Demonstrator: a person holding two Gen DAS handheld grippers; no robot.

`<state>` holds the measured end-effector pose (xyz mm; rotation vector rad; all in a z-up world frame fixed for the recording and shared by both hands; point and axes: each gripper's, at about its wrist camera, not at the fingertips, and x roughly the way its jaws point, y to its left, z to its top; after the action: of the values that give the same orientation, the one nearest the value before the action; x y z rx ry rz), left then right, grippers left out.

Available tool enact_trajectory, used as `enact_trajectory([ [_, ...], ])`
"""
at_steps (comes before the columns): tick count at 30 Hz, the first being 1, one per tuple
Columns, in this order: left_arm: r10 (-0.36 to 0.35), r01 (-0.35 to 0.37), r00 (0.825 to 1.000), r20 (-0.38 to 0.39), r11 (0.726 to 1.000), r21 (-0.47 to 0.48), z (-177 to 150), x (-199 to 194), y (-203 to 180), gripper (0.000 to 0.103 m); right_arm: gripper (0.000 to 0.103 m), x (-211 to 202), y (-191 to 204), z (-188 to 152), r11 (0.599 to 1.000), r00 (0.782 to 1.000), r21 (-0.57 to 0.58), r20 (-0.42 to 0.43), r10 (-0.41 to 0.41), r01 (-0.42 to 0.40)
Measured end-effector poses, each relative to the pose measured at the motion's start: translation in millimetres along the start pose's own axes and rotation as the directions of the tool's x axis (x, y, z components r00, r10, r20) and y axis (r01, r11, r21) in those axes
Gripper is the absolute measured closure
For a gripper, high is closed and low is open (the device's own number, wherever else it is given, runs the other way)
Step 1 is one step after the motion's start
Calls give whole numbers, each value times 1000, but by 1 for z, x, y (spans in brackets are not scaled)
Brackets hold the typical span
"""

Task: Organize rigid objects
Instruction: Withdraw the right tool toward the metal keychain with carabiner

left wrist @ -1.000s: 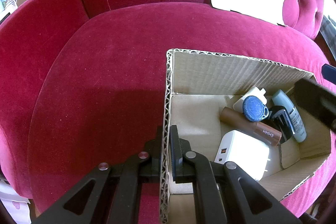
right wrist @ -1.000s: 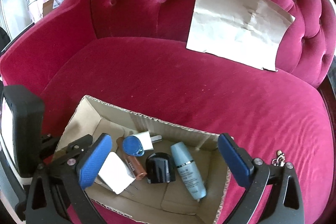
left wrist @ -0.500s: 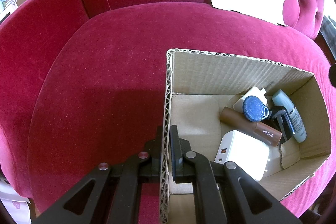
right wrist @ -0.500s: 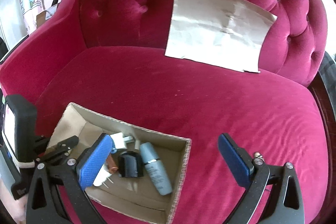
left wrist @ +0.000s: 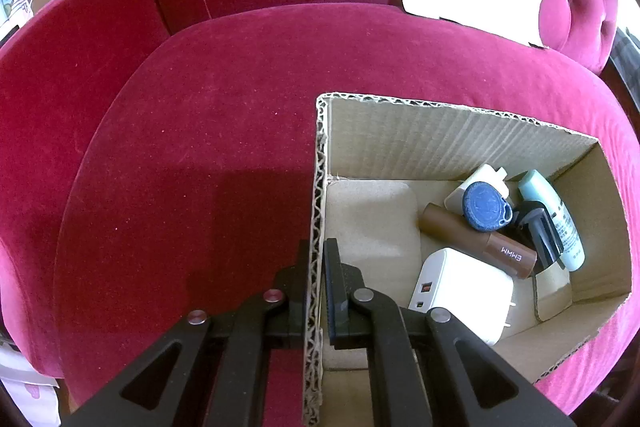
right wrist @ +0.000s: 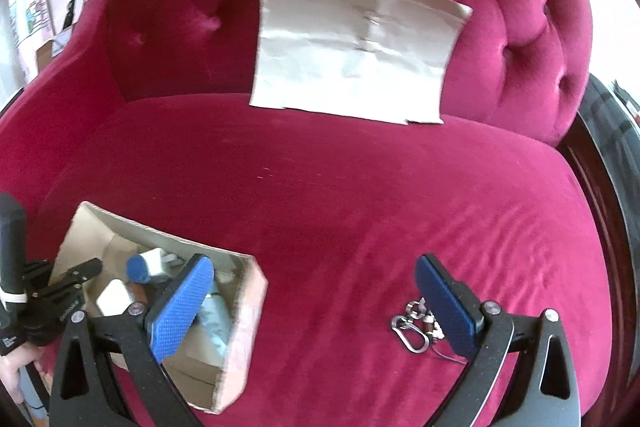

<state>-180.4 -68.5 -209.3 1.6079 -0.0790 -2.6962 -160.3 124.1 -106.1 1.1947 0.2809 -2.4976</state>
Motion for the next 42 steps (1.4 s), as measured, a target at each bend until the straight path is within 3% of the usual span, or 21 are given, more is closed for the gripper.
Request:
enact_trajectory([
  [19, 0, 0, 1000, 0, 1000, 0, -1, -3, 4, 98, 0, 34, -79, -24, 994, 993, 66, -88, -81, 87],
  [42, 0, 0, 1000, -1, 1000, 2, 0, -1, 8, 97, 0, 93, -100, -63, 995, 980, 63, -188, -59, 72],
])
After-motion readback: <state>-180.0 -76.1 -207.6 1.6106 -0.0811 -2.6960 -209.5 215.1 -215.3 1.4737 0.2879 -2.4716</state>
